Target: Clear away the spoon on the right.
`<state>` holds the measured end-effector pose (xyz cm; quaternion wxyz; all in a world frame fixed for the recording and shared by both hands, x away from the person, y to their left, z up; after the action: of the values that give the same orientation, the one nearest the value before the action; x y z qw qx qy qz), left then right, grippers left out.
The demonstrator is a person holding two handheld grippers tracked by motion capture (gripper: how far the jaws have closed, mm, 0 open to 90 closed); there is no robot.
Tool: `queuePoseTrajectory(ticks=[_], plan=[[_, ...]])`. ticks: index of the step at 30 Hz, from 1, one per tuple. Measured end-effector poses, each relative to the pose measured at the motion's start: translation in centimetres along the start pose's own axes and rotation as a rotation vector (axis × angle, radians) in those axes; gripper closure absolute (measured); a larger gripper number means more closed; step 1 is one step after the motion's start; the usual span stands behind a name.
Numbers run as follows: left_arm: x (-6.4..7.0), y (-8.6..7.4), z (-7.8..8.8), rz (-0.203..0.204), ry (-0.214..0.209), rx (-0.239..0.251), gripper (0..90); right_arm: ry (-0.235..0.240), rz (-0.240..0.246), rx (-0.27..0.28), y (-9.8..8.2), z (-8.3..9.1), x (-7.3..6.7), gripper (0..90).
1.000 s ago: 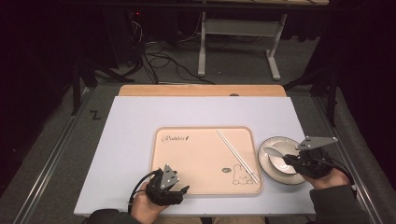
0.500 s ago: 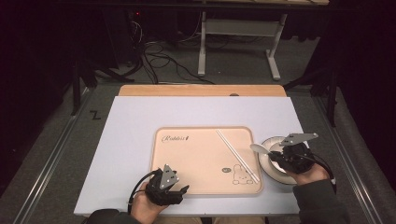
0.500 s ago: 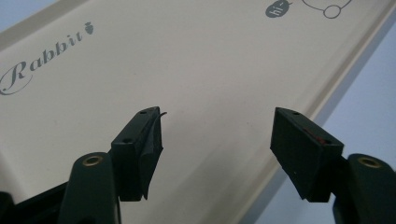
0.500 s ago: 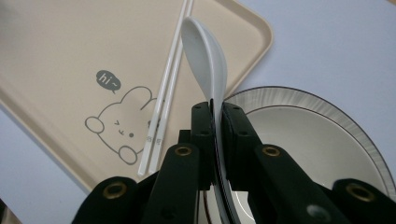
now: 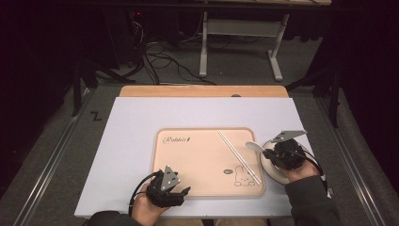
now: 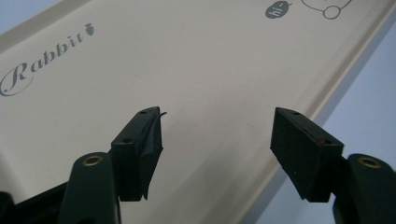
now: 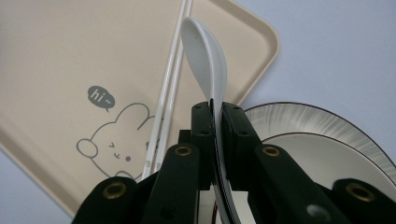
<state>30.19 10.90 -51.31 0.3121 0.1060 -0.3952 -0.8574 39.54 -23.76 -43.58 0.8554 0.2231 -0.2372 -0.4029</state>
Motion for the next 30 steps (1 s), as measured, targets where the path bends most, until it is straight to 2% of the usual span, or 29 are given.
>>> queuePoseTrajectory(ticks=[6, 13, 17, 24, 30], plan=[[0.0, 0.0, 0.0, -0.002, 0.0, 0.001, 34.6, 0.003, -0.022, -0.022, 0.5, -1.0, 0.1, 85.1], [0.0, 0.0, 0.1, -0.004, -0.001, 0.001, 34.6, -0.022, -0.026, -0.06, 1.0, -2.4, -0.4, 85.1], [0.0, 0.0, 0.1, -0.002, -0.002, 0.0, 34.6, -0.027, -0.053, -0.08, 1.4, -3.1, -0.4, 85.1], [-0.1, 0.0, 0.2, -0.002, 0.0, 0.004, 34.6, -0.033, -0.078, -0.126, 1.9, -4.6, -0.3, 85.1], [-0.1, 0.1, 0.2, -0.002, 0.001, 0.007, 34.6, -0.039, -0.092, -0.142, 2.5, -5.6, -0.5, 85.1]])
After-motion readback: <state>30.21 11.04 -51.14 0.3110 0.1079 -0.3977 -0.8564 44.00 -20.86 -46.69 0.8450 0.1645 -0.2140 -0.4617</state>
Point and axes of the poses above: each handheld gripper's, and its own axes: z roughly backward along the jaws, y roughly out of its top, x roughly to its right, the point moved 3 cm from there along -z, roughly forward along the jaws, and after that the axes turned 9 degrees about -y, right-handed, at the moved point
